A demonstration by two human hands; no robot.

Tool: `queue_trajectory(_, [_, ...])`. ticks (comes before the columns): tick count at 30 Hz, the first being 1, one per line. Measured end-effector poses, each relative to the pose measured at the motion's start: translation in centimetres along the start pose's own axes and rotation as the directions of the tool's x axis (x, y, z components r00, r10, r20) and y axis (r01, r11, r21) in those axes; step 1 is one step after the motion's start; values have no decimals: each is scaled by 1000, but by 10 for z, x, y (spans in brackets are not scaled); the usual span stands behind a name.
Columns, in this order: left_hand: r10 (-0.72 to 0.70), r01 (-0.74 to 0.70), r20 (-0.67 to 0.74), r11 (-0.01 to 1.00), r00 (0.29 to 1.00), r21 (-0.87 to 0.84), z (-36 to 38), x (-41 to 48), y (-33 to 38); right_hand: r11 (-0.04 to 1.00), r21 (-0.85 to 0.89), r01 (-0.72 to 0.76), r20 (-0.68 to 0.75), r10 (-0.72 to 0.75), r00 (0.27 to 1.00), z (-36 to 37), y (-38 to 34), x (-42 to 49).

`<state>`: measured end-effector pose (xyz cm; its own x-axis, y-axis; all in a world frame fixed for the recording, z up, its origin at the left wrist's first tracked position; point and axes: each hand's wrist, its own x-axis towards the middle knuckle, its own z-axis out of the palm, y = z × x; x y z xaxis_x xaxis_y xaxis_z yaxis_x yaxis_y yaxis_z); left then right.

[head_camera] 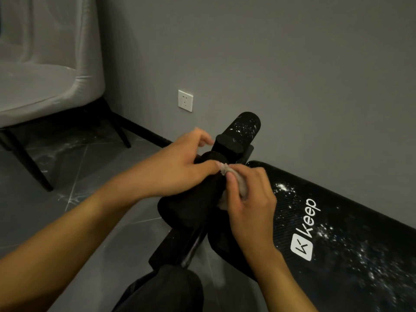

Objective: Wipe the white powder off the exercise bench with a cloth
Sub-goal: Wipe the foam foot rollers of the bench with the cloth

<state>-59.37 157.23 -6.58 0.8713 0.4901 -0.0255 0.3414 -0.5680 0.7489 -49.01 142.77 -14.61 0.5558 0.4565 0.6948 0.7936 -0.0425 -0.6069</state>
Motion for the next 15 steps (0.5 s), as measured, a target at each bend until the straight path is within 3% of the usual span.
queue_trajectory(3, [-5, 5, -10, 997, 1000, 73, 11, 24, 11, 990, -28, -137, -66, 135, 989, -8, 5, 26])
queue_trajectory(5, [-14, 13, 11, 992, 1000, 122, 20, 32, 16, 977, 23, -213, -27, 213, 977, -11, 7, 52])
queue_trajectory(9, [-16, 18, -17, 991, 1000, 130, 26, 32, 13, 991, -110, -75, 216, 97, 972, -11, 12, 60])
queue_trajectory(15, [-18, 20, -17, 989, 1000, 148, 27, 31, 11, 986, -132, -98, 175, 120, 977, -8, 16, 68])
